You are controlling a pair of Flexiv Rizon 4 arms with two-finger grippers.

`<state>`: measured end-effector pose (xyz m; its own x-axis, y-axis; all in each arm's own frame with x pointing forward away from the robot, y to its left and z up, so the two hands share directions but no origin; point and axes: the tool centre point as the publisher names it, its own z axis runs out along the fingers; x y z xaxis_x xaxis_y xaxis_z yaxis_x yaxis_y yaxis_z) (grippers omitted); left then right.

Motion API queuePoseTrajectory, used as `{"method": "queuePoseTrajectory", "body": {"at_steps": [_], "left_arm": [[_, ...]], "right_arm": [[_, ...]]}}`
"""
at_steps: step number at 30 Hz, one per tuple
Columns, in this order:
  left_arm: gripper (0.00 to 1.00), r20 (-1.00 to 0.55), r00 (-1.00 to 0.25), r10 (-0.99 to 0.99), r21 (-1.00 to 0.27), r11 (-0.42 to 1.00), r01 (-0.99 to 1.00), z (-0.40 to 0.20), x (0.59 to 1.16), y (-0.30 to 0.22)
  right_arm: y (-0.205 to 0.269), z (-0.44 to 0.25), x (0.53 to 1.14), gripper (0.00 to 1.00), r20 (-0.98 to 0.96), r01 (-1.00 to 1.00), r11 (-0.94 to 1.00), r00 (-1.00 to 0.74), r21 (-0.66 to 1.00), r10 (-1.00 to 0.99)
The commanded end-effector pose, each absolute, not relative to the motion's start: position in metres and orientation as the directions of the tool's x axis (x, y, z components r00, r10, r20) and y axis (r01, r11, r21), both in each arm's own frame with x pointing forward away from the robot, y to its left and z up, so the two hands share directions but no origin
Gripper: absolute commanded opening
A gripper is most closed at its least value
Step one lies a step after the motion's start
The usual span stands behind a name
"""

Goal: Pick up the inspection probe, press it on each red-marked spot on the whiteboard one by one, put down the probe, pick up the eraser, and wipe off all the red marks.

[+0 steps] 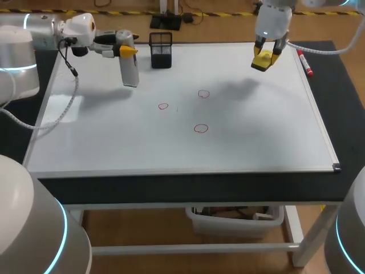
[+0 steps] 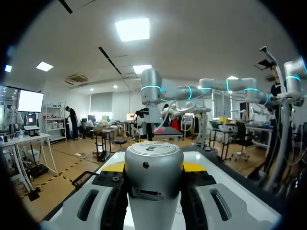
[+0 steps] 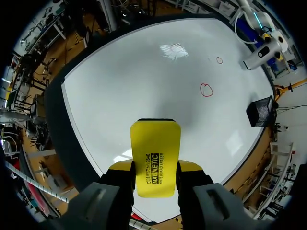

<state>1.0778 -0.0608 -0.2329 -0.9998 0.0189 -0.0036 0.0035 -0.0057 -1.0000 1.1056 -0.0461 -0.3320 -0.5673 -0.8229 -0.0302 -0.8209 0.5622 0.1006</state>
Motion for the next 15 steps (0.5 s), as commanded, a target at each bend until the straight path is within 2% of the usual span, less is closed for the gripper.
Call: {"method": "queuePoseTrajectory", "body": {"at_steps": [1,15], "left_arm": [[0.0,-0.002,-1.0,0.023,-1.0,0.0,0.002,-0.23,1.068,-0.073],[0.0,0.032,-0.995,0.1,-0.999,-0.035,-0.035,-0.24,1.043,-0.108]], "right_arm": [[-0.047,-0.33,1.105,0.0,-0.026,-0.822,0.561,-0.566,0.099,-0.824],[-0.047,-0.33,1.105,0.0,-0.026,-0.822,0.561,-0.566,0.099,-0.824]]}}
